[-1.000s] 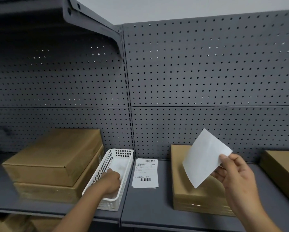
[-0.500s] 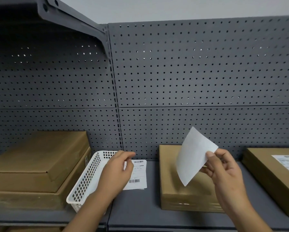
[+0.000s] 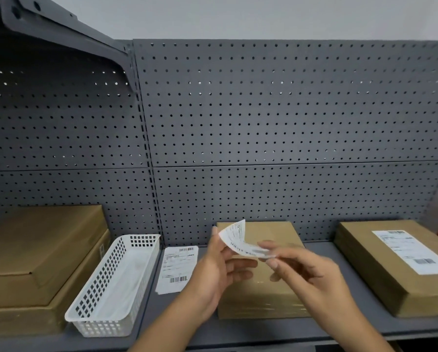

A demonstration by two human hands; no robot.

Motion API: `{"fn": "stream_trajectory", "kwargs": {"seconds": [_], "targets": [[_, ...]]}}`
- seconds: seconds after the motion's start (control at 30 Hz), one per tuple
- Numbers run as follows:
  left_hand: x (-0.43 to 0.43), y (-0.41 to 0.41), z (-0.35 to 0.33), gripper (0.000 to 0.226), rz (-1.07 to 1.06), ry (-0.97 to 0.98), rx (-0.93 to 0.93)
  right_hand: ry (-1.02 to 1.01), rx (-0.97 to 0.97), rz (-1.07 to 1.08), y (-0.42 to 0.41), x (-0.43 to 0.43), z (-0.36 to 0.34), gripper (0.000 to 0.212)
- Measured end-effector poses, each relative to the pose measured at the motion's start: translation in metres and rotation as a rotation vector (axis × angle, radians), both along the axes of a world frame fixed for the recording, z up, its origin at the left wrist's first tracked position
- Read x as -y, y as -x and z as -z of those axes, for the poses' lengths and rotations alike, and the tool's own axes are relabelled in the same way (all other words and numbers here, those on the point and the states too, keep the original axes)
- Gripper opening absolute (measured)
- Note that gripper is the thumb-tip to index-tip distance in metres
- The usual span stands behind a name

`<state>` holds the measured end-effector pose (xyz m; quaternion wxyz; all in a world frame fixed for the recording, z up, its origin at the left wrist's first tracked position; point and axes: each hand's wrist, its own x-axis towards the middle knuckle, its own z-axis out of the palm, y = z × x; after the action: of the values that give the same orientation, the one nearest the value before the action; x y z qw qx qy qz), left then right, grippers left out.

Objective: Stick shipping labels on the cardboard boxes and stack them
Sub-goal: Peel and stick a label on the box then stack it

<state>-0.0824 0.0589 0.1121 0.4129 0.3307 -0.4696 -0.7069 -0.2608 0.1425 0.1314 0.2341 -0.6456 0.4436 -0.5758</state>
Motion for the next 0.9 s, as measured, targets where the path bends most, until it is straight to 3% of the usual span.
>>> {"fn": "stream_trajectory", "kwargs": {"seconds": [0.1, 0.23, 0.47, 0.57, 0.73, 0.9], "targets": [[0.002, 0.003, -0.002, 0.085, 0.062, -0.018, -0.058, 0.084, -0.217, 0.018, 0.012, -0.008, 0.003, 0.016], [0.001, 0.003, -0.01, 0.082, 0.072, -0.046, -0.092, 0.109, -0.291, 0.029, 0.027, -0.016, 0.008, 0.019], [-0.003, 0.009, -0.012, 0.037, 0.007, -0.007, 0.022, 0.084, -0.325, -0.001, 0.043, -0.02, 0.019, 0.033], [-0.002, 0.011, -0.01, 0.037, 0.007, 0.012, 0.071, 0.024, -0.18, -0.009, 0.045, -0.019, 0.02, 0.032], [-0.002, 0.013, -0.01, 0.037, 0.008, 0.093, 0.151, -0.137, 0.194, 0.181, 0.037, 0.0, 0.013, 0.016], [-0.003, 0.011, -0.017, 0.036, 0.016, 0.153, 0.182, -0.394, 0.362, 0.004, 0.034, 0.022, 0.014, 0.046]]}}
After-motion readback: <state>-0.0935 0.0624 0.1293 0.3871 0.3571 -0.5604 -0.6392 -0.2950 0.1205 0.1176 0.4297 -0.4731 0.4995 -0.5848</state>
